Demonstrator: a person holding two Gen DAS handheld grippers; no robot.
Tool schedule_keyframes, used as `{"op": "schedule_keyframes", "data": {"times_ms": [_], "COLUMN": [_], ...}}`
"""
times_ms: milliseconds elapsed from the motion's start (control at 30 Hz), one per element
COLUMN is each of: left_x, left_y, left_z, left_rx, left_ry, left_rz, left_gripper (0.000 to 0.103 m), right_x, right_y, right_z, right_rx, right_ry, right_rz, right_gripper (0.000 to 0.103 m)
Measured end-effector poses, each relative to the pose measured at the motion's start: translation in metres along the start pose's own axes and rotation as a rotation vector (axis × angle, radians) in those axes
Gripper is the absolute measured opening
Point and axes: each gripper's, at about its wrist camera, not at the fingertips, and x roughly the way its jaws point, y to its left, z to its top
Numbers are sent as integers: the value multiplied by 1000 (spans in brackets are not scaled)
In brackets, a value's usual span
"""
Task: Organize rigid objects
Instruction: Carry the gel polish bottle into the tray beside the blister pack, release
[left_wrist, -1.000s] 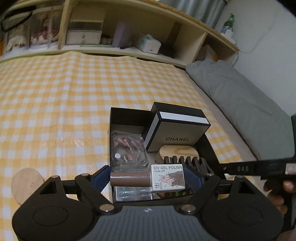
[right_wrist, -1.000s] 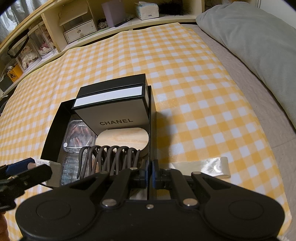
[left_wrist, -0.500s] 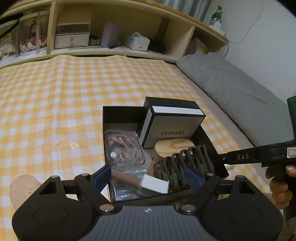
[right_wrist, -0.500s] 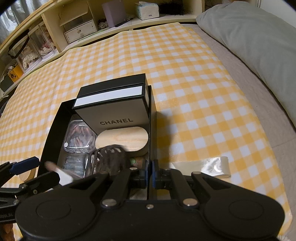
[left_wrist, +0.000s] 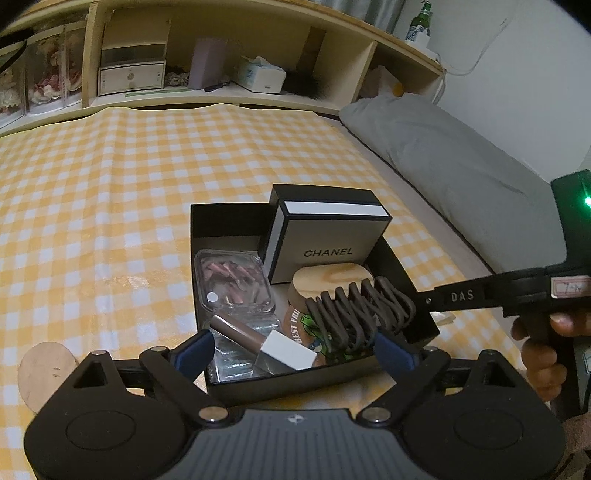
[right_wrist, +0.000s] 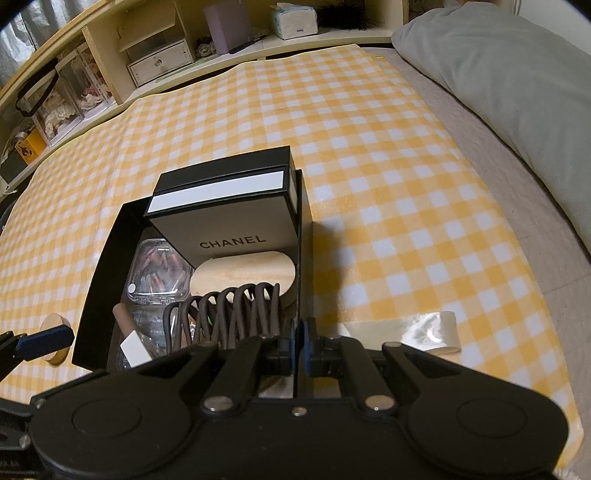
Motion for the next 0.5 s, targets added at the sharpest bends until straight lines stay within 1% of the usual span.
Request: {"op": "schedule_keyframes", "data": {"times_ms": [333,500], "left_x": [-14,-30], "left_y": [-3,-4], "left_z": [-2,2], "left_rx": [18,14], "left_ry": [-4,-29], "left_rz": [-4,-2], "left_gripper": [103,103], "right_x": [0,0], "right_y": [0,0], "right_z": [0,0], "right_rx": [-1,-1], "right_ry": [0,0], "right_rz": [0,0], "right_gripper": [5,5]}}
